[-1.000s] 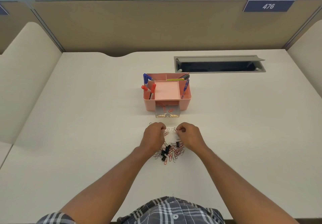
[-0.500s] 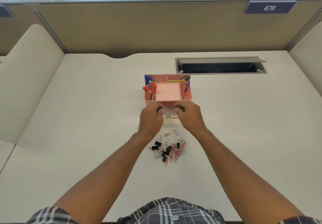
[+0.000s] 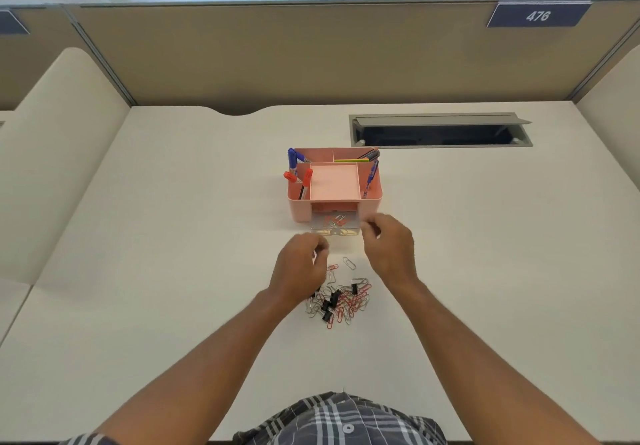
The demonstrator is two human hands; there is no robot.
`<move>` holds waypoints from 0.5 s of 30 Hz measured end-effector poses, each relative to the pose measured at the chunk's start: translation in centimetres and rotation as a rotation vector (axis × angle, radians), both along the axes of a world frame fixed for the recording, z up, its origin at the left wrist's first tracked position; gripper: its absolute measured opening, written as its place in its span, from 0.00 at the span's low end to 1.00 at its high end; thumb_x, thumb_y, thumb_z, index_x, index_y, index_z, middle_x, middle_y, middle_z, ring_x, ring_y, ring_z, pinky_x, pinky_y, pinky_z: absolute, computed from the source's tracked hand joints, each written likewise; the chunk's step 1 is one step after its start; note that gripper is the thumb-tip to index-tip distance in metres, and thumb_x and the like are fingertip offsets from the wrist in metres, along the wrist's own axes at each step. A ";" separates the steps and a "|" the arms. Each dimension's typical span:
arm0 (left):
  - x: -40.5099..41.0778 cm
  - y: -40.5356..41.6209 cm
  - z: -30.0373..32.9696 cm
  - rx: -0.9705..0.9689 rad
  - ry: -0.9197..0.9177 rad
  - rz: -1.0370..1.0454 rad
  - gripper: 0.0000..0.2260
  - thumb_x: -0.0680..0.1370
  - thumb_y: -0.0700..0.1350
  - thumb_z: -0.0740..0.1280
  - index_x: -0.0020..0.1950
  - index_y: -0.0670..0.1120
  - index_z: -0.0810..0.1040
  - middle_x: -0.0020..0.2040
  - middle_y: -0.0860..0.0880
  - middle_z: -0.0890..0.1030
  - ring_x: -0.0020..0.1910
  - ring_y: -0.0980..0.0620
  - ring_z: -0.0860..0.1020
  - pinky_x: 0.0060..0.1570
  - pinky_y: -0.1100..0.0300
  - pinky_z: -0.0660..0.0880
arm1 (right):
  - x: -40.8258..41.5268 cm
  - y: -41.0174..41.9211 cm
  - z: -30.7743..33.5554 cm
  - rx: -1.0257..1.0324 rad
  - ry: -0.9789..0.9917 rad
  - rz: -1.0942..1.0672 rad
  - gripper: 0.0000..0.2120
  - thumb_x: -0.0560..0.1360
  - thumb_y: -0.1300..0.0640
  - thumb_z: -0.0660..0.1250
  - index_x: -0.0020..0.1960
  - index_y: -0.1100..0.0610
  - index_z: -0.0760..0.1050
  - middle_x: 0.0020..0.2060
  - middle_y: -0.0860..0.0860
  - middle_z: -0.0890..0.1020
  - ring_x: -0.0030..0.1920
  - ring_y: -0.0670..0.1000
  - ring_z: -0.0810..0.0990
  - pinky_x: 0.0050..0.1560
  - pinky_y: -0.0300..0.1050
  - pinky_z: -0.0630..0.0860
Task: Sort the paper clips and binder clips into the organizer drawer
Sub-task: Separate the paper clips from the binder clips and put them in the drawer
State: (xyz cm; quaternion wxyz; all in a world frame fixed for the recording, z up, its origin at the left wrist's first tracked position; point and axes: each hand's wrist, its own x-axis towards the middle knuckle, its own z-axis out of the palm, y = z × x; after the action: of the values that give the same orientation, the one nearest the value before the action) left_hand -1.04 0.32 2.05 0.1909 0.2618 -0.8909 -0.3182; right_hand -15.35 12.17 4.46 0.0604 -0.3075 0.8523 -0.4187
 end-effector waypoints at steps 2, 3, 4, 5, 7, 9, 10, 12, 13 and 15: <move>0.6 0.6 -1.5 -0.026 -0.166 -0.061 0.06 0.77 0.43 0.67 0.53 0.47 0.80 0.45 0.51 0.81 0.46 0.51 0.76 0.48 0.55 0.75 | 0.6 0.9 -1.9 0.209 -0.076 0.022 0.07 0.76 0.55 0.64 0.47 0.50 0.81 0.43 0.46 0.84 0.44 0.49 0.81 0.44 0.41 0.74; 0.5 0.8 -2.0 -0.056 -0.251 -0.081 0.08 0.77 0.44 0.67 0.55 0.47 0.81 0.48 0.49 0.82 0.50 0.48 0.76 0.51 0.53 0.75 | 0.9 1.0 -2.8 0.338 -0.109 0.068 0.08 0.76 0.55 0.64 0.49 0.52 0.82 0.45 0.49 0.84 0.46 0.52 0.82 0.46 0.43 0.75; 0.3 0.8 -2.3 -0.096 -0.325 -0.093 0.10 0.78 0.46 0.67 0.57 0.47 0.80 0.49 0.47 0.82 0.52 0.46 0.76 0.53 0.51 0.74 | 1.1 1.1 -3.6 0.435 -0.129 0.113 0.08 0.76 0.55 0.64 0.49 0.54 0.82 0.46 0.52 0.84 0.48 0.56 0.81 0.47 0.45 0.76; -0.1 0.8 -2.4 -0.136 -0.379 -0.098 0.11 0.78 0.48 0.66 0.57 0.47 0.80 0.50 0.47 0.81 0.53 0.45 0.76 0.54 0.51 0.73 | 1.4 1.0 -4.1 0.487 -0.129 0.143 0.08 0.76 0.56 0.64 0.49 0.56 0.82 0.46 0.54 0.83 0.49 0.58 0.81 0.46 0.46 0.75; -0.8 0.8 -2.4 -0.196 -0.443 -0.090 0.11 0.77 0.51 0.67 0.55 0.47 0.80 0.50 0.47 0.80 0.52 0.45 0.76 0.52 0.51 0.72 | 1.9 0.7 -4.6 0.509 -0.085 0.165 0.09 0.77 0.55 0.64 0.52 0.58 0.80 0.48 0.55 0.80 0.51 0.59 0.78 0.48 0.47 0.75; -1.4 0.8 -2.4 -0.243 -0.494 -0.087 0.11 0.76 0.53 0.67 0.52 0.47 0.81 0.50 0.47 0.80 0.51 0.44 0.75 0.50 0.51 0.71 | 2.3 0.2 -5.0 0.509 -0.031 0.158 0.10 0.78 0.55 0.65 0.55 0.58 0.78 0.51 0.56 0.77 0.54 0.58 0.76 0.50 0.51 0.76; -1.7 0.8 -2.4 -0.257 -0.517 -0.088 0.11 0.76 0.53 0.67 0.51 0.47 0.80 0.50 0.47 0.80 0.52 0.44 0.75 0.49 0.51 0.71 | 2.4 0.0 -5.1 0.515 -0.010 0.155 0.09 0.78 0.56 0.64 0.54 0.59 0.78 0.51 0.56 0.77 0.54 0.57 0.75 0.49 0.52 0.77; -2.1 0.8 -2.5 -0.253 -0.555 -0.087 0.11 0.77 0.52 0.67 0.52 0.46 0.80 0.51 0.46 0.79 0.53 0.43 0.75 0.51 0.51 0.71 | 2.3 -0.1 -5.3 0.530 -0.005 0.154 0.07 0.78 0.57 0.64 0.51 0.59 0.78 0.50 0.56 0.76 0.53 0.57 0.75 0.48 0.53 0.77; -2.2 0.8 -2.6 -0.240 -0.569 -0.084 0.10 0.77 0.52 0.67 0.52 0.46 0.80 0.51 0.46 0.79 0.53 0.43 0.75 0.51 0.50 0.71 | 2.2 -0.1 -5.4 0.529 -0.016 0.155 0.07 0.78 0.57 0.64 0.50 0.59 0.78 0.49 0.56 0.76 0.52 0.57 0.75 0.48 0.53 0.77; -2.2 0.7 -2.7 -0.213 -0.582 -0.079 0.10 0.77 0.51 0.67 0.52 0.46 0.80 0.52 0.46 0.79 0.53 0.43 0.75 0.52 0.50 0.72 | 2.0 -0.1 -5.6 0.523 -0.035 0.167 0.06 0.77 0.58 0.64 0.49 0.59 0.78 0.49 0.56 0.77 0.52 0.57 0.75 0.49 0.53 0.76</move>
State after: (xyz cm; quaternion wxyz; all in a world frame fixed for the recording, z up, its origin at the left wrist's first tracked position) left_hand -3.27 1.06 -0.69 -0.0582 0.2855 -0.9460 -0.1421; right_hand -13.35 12.09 -1.10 0.1867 -0.3437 0.9019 -0.1834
